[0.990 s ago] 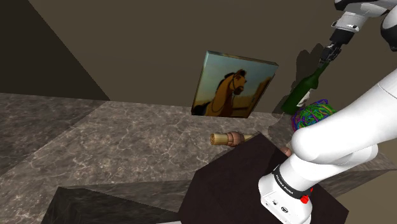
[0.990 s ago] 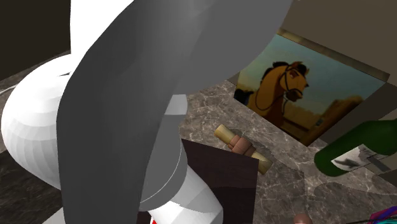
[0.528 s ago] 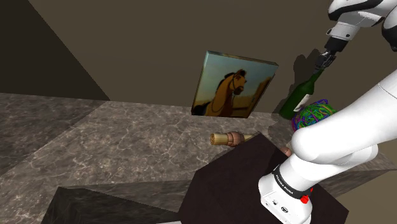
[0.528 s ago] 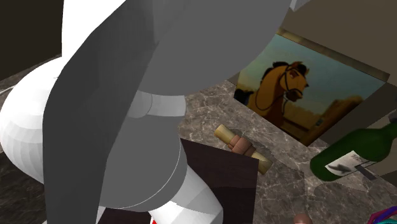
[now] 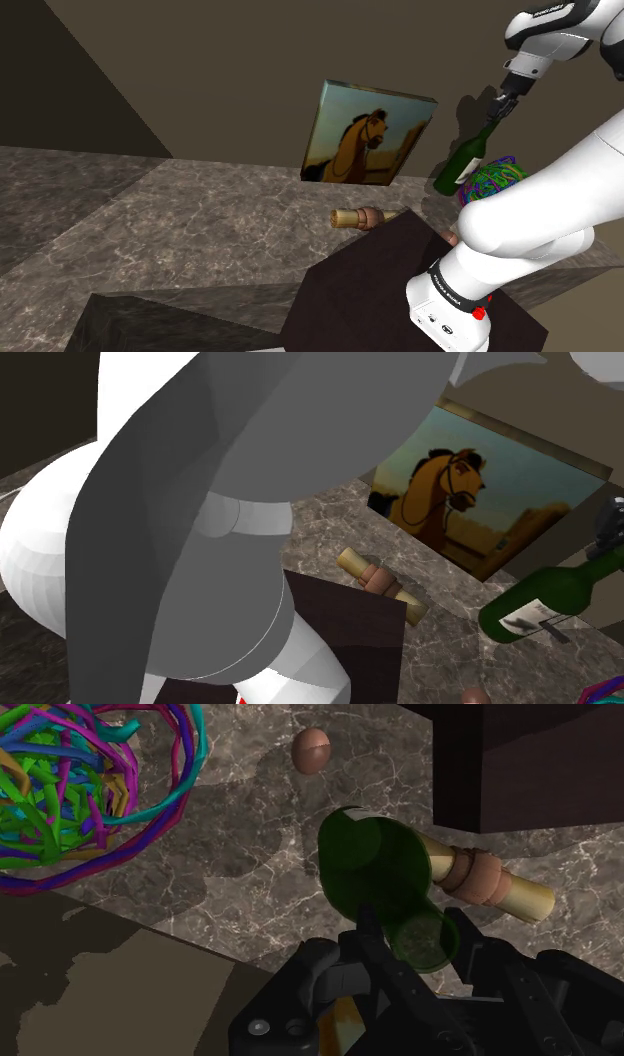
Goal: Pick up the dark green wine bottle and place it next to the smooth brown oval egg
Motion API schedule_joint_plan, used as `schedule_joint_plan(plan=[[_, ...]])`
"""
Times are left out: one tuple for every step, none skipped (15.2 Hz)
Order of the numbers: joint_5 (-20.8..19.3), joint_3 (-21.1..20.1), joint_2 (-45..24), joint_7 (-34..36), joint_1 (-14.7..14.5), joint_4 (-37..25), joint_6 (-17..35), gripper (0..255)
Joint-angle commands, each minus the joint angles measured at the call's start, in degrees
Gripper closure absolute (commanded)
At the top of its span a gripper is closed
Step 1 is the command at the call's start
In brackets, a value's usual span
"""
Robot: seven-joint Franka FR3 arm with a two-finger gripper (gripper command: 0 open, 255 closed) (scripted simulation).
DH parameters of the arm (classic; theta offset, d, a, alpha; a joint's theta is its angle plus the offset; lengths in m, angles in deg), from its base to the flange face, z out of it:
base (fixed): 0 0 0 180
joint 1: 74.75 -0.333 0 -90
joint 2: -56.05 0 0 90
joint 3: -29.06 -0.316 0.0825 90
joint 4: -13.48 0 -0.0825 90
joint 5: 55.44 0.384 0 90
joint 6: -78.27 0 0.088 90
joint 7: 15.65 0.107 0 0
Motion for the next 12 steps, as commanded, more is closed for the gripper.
schedule_joint_plan(plan=[[0.1, 0.1, -0.3, 0.0, 0.0, 1.3, 1.6, 255], [0.1, 0.1, -0.4, 0.0, 0.0, 2.0, 2.4, 255], [0.2, 0.1, -0.5, 0.0, 0.1, 2.6, 3.2, 255], [0.2, 0.2, -0.7, 0.0, 0.1, 3.2, 3.9, 255], [0.3, 0.2, -0.9, 0.0, 0.1, 3.8, 4.7, 255], [0.4, 0.2, -1.0, -0.1, 0.1, 4.4, 5.4, 255], [0.4, 0.3, -1.2, -0.1, 0.1, 5.0, 6.2, 255], [0.5, 0.3, -1.4, -0.1, 0.2, 5.6, 7.0, 255], [0.6, 0.4, -1.7, -0.2, 0.2, 6.2, 7.7, 255], [0.7, 0.4, -1.9, -0.2, 0.2, 6.7, 8.5, 255], [0.8, 0.4, -2.2, -0.3, 0.2, 7.2, 9.2, 255], [0.9, 0.5, -2.4, -0.3, 0.2, 7.8, 10.0, 255]])
